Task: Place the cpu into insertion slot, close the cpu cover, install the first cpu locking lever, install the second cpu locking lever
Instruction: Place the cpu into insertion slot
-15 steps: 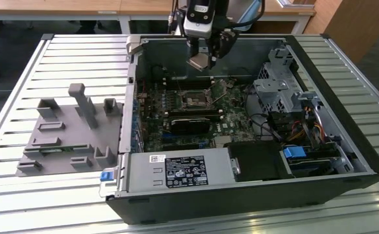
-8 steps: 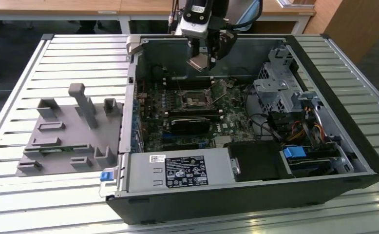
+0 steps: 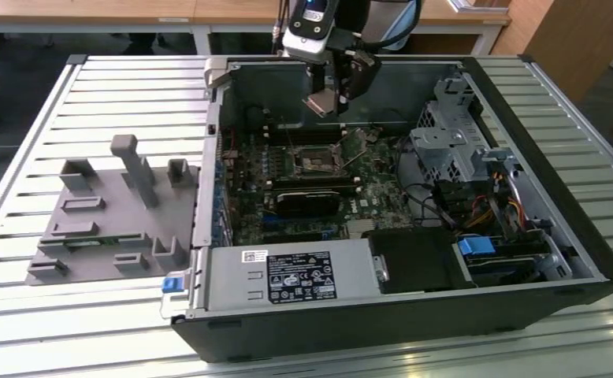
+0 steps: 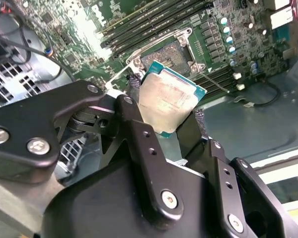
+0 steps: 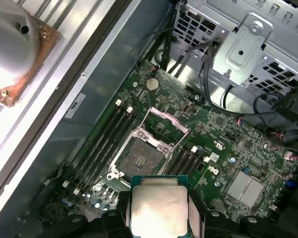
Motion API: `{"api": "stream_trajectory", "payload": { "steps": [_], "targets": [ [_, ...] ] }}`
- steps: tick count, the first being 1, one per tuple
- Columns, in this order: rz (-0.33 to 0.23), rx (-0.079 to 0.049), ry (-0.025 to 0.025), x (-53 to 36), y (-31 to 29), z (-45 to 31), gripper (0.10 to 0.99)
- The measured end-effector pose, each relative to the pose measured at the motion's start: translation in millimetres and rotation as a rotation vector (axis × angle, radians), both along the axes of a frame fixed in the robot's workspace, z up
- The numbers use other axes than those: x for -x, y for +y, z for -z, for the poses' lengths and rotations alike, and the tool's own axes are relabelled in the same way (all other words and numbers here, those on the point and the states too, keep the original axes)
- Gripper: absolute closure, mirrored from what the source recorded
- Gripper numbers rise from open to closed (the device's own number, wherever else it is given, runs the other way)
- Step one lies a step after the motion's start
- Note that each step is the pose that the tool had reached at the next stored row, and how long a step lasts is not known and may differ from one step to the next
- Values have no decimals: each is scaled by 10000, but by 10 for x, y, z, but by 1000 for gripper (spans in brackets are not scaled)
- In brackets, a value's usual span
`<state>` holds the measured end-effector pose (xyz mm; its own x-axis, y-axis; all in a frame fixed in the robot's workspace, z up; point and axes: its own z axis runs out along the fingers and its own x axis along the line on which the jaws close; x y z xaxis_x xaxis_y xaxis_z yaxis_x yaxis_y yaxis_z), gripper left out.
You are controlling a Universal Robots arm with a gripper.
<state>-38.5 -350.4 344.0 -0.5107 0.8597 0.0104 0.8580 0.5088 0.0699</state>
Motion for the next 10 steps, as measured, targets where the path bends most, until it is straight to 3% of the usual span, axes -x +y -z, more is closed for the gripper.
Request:
{"api": "stream_trajectory", "payload": {
  "steps": [10],
  "targets": [
    [1644,5,-1,0,0,26,541]
  ]
}}
